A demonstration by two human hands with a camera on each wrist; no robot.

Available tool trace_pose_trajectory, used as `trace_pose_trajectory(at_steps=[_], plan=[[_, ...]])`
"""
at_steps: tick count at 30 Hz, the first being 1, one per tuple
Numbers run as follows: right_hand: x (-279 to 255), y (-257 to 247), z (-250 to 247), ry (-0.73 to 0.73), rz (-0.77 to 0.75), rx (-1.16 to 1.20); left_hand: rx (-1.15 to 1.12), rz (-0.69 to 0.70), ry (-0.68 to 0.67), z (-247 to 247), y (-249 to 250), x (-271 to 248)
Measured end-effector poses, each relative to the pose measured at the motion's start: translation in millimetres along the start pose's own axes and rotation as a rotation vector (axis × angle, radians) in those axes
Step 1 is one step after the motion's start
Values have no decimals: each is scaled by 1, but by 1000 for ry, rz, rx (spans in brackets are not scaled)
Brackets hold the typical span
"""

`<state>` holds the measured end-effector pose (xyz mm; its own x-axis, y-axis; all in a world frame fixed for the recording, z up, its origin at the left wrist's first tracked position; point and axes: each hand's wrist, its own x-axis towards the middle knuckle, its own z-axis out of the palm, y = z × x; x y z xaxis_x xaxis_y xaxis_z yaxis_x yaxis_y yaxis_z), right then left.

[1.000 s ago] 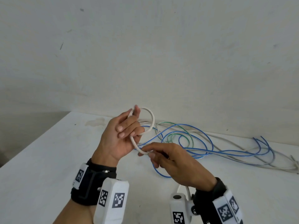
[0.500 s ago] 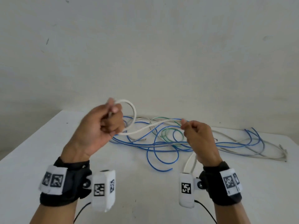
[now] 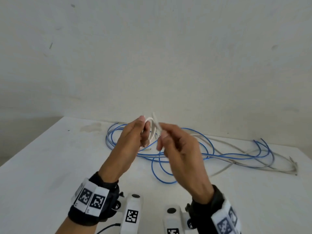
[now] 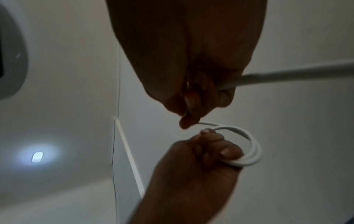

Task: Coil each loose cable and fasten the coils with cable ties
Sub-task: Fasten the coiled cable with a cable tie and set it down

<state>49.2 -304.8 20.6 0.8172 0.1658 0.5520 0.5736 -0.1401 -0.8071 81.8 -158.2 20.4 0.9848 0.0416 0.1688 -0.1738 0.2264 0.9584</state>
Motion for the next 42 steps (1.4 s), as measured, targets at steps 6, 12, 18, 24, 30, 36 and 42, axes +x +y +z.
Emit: trace_pose_trajectory(at_steps=[6, 12, 18, 24, 30, 36, 42], plan=[[-9, 13, 24, -179, -117, -452, -298, -124, 15, -4, 1, 4], [-7, 21, 22, -259, -151, -449, -435, -25, 62, -13, -2, 11], [4, 37, -4, -299, 51, -412, -835, 29, -36, -47, 18, 14], [14, 50, -50, 43, 286, -653, -580, 7, -165, -60, 26, 12], [15, 37, -44, 369, 181, -287, 50, 61, -397, -12, 1, -1], [5, 23, 2, 199, 70, -197, 382, 37, -349, 3, -15, -11], [-8, 17, 27, 9, -78, -278, 247, -28, -145, -3, -10, 0]])
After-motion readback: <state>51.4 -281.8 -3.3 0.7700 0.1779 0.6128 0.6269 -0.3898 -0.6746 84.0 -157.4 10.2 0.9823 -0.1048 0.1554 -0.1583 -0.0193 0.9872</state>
